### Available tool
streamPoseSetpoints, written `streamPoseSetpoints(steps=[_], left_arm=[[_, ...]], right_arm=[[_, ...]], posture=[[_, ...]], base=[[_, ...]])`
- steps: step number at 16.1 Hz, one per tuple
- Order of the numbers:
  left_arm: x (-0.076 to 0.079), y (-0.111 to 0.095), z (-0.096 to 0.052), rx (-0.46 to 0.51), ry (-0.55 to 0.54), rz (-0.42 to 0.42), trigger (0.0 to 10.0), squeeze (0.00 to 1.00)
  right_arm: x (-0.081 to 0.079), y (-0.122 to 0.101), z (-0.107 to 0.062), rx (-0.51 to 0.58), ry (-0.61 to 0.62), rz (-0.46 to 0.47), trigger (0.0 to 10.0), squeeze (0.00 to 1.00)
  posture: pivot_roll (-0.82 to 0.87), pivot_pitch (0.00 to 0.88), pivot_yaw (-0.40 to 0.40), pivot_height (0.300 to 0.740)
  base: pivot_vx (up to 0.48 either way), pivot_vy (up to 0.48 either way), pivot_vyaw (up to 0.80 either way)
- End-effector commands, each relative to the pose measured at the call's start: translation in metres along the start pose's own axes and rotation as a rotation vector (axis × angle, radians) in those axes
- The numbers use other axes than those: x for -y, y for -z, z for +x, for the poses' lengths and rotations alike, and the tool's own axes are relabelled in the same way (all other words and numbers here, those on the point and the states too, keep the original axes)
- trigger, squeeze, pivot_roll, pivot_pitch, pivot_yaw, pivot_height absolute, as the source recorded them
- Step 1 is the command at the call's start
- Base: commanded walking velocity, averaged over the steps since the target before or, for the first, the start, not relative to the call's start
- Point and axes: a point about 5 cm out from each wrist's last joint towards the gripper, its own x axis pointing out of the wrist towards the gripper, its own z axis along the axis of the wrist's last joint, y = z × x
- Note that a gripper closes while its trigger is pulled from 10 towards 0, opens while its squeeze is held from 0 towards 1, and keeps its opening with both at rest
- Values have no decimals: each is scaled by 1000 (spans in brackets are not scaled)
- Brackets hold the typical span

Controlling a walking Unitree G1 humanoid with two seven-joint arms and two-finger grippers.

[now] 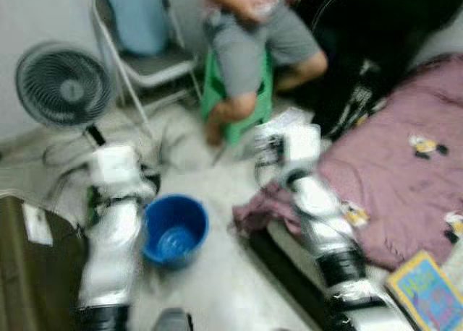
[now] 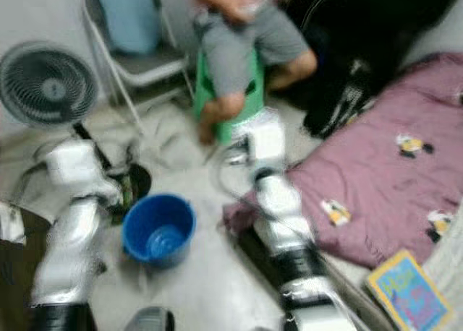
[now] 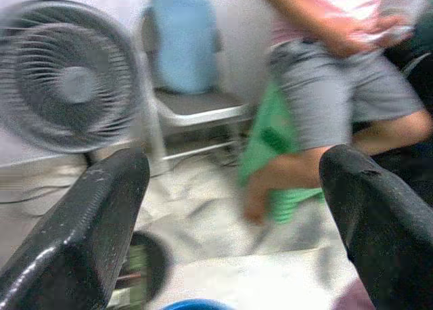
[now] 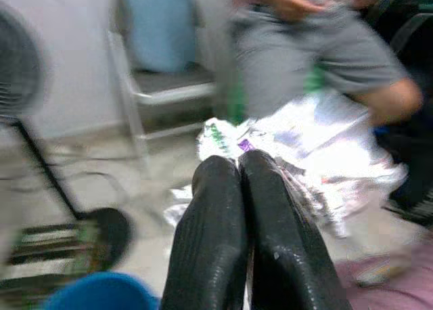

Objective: Clean up the room

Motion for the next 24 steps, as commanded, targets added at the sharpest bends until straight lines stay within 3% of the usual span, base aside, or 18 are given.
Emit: streamPoseSetpoints(steps=[1, 3, 5, 9, 14, 24], left_arm=[[7, -7, 0, 29, 14, -6, 10000, 0], [1, -4, -7, 27, -31, -5, 10000, 0], [1, -4, -7, 25, -31, -9, 10000, 0], [10, -6, 1, 26, 34, -6, 10000, 0], [16, -7, 4, 32, 95, -16, 10000, 0], [18, -9, 5, 46, 122, -23, 10000, 0]], right_arm=[[9, -1, 0, -3, 15, -16, 10000, 0], [-4, -4, 9, -2, -48, -21, 10000, 0], [-6, -8, 12, 13, -61, -34, 10000, 0], [6, -3, 5, 10, -12, -34, 10000, 0], [6, 1, 1, 3, -1, -26, 10000, 0], [4, -1, 3, 10, -5, -21, 10000, 0]], posture=[[37, 0, -61, 740], [57, 0, -90, 740], [55, 0, -92, 740], [18, 0, -57, 740], [-3, 0, -37, 740], [-6, 0, -28, 740]], base=[[0, 0, 0], [0, 0, 0], [0, 0, 0], [0, 0, 730], [0, 0, 0], [342, 0, 181]])
